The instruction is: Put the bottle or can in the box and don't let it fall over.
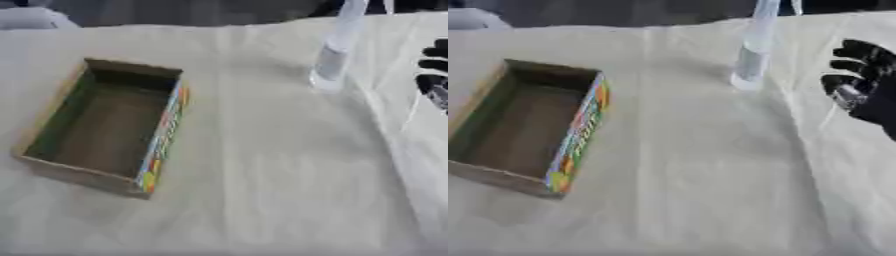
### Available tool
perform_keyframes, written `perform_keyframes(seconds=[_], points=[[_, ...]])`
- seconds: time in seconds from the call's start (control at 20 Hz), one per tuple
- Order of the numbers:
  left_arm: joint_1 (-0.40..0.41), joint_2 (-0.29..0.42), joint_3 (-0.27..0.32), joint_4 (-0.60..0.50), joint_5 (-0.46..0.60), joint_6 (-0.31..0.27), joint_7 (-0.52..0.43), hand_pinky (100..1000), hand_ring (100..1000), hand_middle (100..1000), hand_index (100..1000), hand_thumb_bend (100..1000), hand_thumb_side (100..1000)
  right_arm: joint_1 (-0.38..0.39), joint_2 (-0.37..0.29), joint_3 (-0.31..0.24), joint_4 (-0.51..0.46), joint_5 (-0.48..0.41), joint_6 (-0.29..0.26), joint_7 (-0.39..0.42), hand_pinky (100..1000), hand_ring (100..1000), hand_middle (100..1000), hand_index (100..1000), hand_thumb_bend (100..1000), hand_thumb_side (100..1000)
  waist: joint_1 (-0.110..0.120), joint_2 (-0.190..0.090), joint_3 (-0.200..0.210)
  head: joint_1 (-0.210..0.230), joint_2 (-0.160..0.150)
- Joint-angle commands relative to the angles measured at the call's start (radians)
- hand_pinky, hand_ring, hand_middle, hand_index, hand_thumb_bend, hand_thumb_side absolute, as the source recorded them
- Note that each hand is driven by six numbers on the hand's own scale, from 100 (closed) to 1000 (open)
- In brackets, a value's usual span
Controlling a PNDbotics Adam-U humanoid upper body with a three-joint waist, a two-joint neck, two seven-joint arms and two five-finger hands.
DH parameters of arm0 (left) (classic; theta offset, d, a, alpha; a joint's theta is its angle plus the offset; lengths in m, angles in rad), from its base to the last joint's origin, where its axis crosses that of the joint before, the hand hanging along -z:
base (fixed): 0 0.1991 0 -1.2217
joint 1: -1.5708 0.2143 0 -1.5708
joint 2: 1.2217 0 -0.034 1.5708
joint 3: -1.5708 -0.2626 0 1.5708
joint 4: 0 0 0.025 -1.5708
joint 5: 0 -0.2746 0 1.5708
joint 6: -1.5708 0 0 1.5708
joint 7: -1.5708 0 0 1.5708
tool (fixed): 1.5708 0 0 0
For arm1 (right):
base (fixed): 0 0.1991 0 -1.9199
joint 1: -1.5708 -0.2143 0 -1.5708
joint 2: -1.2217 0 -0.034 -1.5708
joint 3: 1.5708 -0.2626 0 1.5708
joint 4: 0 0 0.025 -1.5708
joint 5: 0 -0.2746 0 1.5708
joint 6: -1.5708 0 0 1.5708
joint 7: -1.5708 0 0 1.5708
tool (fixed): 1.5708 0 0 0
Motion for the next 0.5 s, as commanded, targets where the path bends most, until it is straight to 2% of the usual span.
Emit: perform_keyframes(seconds=[0.05,0.5], points=[[-0.009,0.023,0.01,-0.017,-0.002,0.0,-0.003,784,809,735,822,752,600,-0.017,-0.026,-0.003,-0.008,0.002,-0.001,0.005,841,866,824,879,271,100,0.0,-0.014,0.002,-0.003,-0.008],[-0.011,0.023,0.008,-0.017,-0.001,0.001,-0.002,784,812,735,821,753,600,-0.026,-0.022,0.003,0.004,0.014,0.013,0.014,873,862,823,879,267,100,0.0,-0.017,0.005,-0.007,-0.005]])
